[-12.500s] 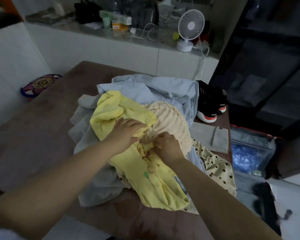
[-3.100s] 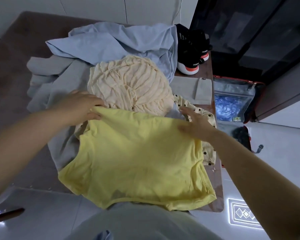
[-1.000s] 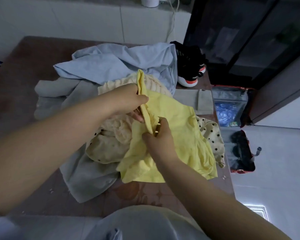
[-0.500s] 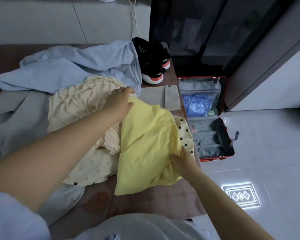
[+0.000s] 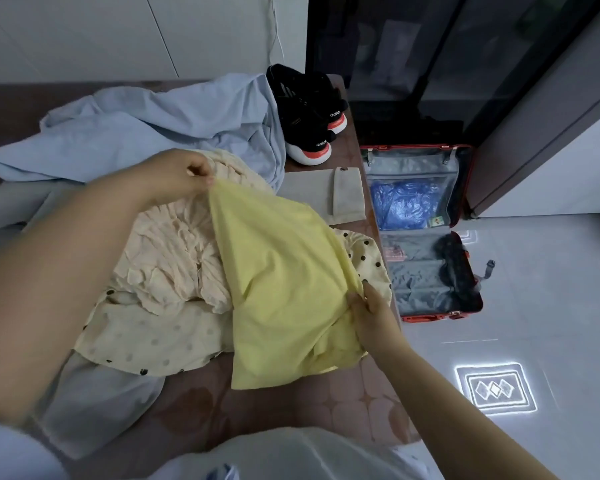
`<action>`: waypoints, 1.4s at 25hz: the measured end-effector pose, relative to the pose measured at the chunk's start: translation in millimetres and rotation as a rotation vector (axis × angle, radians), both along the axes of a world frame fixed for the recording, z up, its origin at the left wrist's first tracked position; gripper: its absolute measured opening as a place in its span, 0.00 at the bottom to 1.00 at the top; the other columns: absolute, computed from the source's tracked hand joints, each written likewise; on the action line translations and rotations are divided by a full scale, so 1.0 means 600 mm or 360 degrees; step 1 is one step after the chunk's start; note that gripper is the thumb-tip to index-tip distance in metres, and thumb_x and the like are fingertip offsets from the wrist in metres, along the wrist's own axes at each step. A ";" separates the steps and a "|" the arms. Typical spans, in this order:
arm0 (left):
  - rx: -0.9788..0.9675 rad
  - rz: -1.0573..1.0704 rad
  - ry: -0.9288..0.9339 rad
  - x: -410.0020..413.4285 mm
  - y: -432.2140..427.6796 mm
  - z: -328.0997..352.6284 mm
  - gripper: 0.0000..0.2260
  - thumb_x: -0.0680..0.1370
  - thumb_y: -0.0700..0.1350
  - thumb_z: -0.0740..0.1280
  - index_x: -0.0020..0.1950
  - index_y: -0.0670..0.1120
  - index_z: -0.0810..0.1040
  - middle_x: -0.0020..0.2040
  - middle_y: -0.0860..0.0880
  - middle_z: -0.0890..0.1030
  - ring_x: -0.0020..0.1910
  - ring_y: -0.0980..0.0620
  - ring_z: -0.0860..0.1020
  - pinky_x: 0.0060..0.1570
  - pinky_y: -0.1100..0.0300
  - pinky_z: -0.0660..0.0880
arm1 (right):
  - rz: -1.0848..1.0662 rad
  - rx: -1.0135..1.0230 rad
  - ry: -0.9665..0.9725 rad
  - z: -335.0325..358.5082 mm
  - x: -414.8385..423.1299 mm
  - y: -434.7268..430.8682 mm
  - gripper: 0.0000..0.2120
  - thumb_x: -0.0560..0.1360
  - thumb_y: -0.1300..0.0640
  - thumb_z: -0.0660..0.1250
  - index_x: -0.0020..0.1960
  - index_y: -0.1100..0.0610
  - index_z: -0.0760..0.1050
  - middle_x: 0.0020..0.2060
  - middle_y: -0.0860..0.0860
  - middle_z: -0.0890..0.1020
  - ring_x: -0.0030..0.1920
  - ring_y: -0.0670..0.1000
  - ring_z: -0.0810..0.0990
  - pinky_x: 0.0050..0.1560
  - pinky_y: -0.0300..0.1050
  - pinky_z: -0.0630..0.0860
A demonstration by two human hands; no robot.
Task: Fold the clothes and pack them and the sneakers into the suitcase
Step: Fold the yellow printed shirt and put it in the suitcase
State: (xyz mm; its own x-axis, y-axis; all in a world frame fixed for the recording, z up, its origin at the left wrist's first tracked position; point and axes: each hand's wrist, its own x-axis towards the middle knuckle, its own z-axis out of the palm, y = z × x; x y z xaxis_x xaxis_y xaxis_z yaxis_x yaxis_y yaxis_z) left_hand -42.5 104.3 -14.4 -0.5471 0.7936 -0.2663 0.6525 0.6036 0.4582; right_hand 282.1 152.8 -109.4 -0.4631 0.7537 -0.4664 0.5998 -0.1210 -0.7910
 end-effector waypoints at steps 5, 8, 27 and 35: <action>-0.0159 0.0008 -0.0038 0.000 -0.015 -0.042 0.09 0.76 0.52 0.65 0.42 0.47 0.76 0.39 0.51 0.75 0.43 0.49 0.75 0.37 0.59 0.66 | 0.0157 -0.0181 -0.0346 -0.007 -0.029 0.006 0.26 0.73 0.47 0.67 0.66 0.54 0.63 0.46 0.46 0.72 0.48 0.51 0.72 0.46 0.45 0.69; -0.0057 -0.0034 0.0179 0.019 -0.003 -0.046 0.12 0.76 0.50 0.66 0.40 0.43 0.71 0.34 0.50 0.71 0.39 0.47 0.71 0.34 0.57 0.62 | 0.0103 -0.0202 -0.0189 0.001 -0.017 0.002 0.30 0.71 0.60 0.68 0.69 0.52 0.60 0.45 0.42 0.72 0.48 0.49 0.73 0.44 0.46 0.74; 0.0277 0.0370 0.0299 0.041 -0.017 -0.030 0.17 0.76 0.51 0.66 0.55 0.37 0.74 0.53 0.39 0.78 0.53 0.40 0.75 0.47 0.55 0.66 | 0.1859 0.0806 0.0484 0.001 -0.054 -0.136 0.11 0.72 0.64 0.61 0.49 0.58 0.80 0.44 0.55 0.79 0.41 0.56 0.79 0.39 0.43 0.77; 0.0363 0.0694 -0.0218 0.033 -0.053 -0.063 0.20 0.72 0.48 0.72 0.59 0.40 0.73 0.54 0.44 0.78 0.52 0.45 0.77 0.52 0.53 0.73 | 0.1063 0.0947 0.0404 -0.003 -0.111 -0.018 0.22 0.74 0.51 0.60 0.65 0.58 0.71 0.60 0.59 0.74 0.61 0.54 0.71 0.65 0.44 0.64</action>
